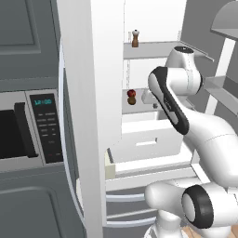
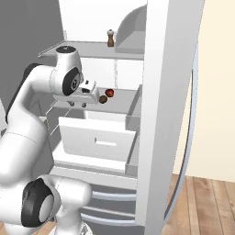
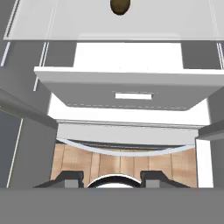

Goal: Pick the kiwi and apple from the fridge and place them on the plate next to the blender to make a fruit smoothie.

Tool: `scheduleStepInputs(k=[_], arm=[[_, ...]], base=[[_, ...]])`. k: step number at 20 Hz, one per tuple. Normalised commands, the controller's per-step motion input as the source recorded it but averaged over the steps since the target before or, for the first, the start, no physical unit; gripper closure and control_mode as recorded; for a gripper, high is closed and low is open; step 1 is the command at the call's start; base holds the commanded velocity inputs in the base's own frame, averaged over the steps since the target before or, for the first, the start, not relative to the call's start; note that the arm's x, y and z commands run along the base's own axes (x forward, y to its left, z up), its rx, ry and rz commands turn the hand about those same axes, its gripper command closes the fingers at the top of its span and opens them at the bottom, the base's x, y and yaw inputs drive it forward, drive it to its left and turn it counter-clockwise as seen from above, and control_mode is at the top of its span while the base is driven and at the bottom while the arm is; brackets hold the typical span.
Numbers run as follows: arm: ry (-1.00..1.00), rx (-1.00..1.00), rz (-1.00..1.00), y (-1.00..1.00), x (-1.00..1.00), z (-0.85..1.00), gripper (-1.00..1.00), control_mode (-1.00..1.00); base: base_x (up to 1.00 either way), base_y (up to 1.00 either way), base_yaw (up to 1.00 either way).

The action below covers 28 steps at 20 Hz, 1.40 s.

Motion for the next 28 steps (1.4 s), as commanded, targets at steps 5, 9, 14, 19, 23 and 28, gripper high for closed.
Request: scheduleStepInputs(k=[5, 9, 14, 19, 23, 28], arm=[[-0.05, 0.00, -0.01, 0.01, 0.00, -0.07, -1.00, -1.00], [0.00, 0.00, 0.00, 0.02, 0.03, -0.01, -1.00, -1.00], [-0.07, 0.00, -0.03, 0.11, 0.33, -0.24, -1.00, -1.00], [0.00, -0.01, -0.01, 0.11, 0.48, -0.38, -1.00, -1.00], [0.00, -0.01, -0.03, 0.14, 0.54, -0.28, -1.00, -1.00], [0.00, -0.01, -0.02, 0.03, 0.55, -0.22, -1.00, -1.00]], base=[[0.00, 0.00, 0.00], [0.00, 0.00, 0.00], [0.00, 0.00, 0.00], [0.00, 0.00, 0.00], [0.00, 0.00, 0.00], [0.00, 0.00, 0.00]])
